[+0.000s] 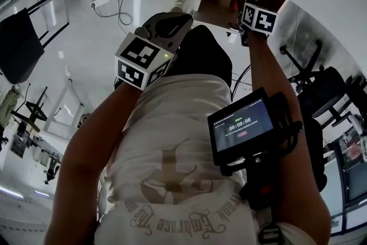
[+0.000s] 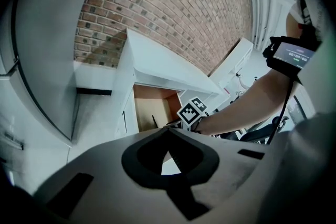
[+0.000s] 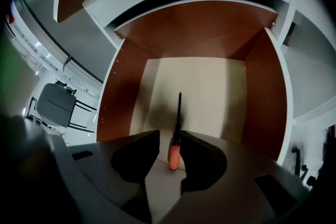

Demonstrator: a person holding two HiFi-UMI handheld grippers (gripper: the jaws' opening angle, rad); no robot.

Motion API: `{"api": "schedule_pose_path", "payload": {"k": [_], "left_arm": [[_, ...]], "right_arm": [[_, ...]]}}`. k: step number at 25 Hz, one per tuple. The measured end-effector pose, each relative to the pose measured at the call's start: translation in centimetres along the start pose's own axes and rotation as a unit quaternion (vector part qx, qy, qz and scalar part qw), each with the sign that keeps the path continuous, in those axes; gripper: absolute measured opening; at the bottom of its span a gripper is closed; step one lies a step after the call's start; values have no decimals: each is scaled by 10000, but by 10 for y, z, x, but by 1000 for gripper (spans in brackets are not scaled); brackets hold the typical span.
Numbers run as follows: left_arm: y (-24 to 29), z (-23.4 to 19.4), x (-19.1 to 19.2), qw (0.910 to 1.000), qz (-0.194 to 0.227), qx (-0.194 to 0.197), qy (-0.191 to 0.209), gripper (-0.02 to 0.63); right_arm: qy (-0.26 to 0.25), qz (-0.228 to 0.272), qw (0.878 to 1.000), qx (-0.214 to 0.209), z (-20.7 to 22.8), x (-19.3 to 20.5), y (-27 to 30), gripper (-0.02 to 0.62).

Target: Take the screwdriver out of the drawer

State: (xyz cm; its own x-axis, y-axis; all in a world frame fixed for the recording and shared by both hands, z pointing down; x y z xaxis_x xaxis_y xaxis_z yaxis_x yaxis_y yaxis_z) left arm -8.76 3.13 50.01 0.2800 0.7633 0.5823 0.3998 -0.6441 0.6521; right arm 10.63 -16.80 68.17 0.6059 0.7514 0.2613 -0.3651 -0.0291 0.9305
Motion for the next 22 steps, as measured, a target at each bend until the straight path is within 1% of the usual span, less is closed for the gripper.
{"api": "schedule_pose_path", "payload": {"k": [3, 6, 10, 16, 22], "left_arm": [[-4, -4, 2, 10000, -15, -33, -61, 21], [-6, -21, 4, 9999, -61, -30, -159, 21], [5, -29, 8, 9997, -97, -30, -241, 20], [22, -65, 27, 9990, -148, -18, -420, 21], [21, -62, 25, 9988, -203, -38, -450, 21]], "right_arm": [[-41, -137, 9999, -35, -3, 2, 8, 132], [-56, -270, 9996, -16, -10, -4, 24, 130], [-70, -366, 9993, 2, -4, -6, 41, 130], [-165, -592, 9981, 83, -7, -6, 92, 130], [-300, -725, 9966, 264, -4, -9, 95, 130]]}}
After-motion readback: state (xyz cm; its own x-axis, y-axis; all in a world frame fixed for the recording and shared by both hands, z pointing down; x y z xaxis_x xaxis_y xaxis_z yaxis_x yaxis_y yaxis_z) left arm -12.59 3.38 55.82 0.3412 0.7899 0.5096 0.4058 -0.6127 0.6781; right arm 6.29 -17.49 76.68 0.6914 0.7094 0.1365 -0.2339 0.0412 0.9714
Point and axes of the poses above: the fingertips, and each gripper's own axes: y forward along the fingers, z to its right, x out of its underside, the point moved 10 cm from there along -y, backward along the fingers, and after that the axes turned 2 degrees about y, right-handed, at the moved point
